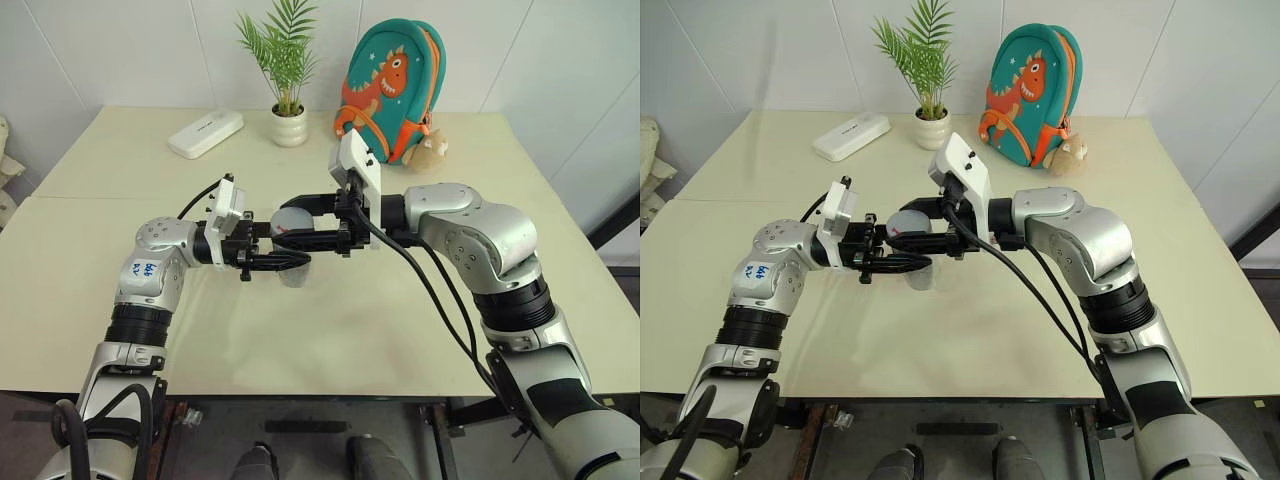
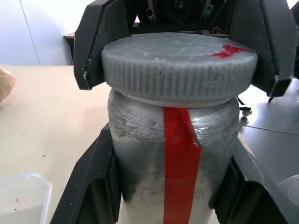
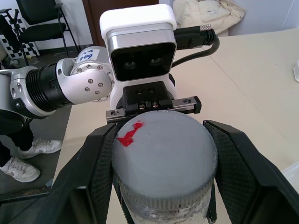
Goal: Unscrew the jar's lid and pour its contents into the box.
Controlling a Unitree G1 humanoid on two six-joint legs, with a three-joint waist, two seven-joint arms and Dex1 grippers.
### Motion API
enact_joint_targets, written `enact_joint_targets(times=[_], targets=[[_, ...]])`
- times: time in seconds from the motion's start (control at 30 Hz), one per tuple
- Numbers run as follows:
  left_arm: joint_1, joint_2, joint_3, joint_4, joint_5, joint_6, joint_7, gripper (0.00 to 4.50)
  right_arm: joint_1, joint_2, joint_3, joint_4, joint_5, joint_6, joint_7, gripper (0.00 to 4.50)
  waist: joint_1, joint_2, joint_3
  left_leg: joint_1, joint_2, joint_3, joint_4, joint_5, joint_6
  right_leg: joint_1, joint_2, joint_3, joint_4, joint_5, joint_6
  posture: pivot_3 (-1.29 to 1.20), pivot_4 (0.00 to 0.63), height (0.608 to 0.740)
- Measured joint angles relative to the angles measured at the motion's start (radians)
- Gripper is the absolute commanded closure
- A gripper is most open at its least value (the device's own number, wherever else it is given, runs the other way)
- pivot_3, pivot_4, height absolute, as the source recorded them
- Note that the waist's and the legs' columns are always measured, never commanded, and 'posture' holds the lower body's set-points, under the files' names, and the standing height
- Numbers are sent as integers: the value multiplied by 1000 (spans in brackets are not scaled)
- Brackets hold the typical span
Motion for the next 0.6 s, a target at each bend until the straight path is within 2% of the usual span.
enact_joint_targets(times=[0.6], targets=[[12,-3,0,-31,-3,-4,10,2520,0,-15,-3,3,5,-25,27,1845,0,0,0,0,0,0,0,0,0,0,0,0,0,0,0,0,150,740]])
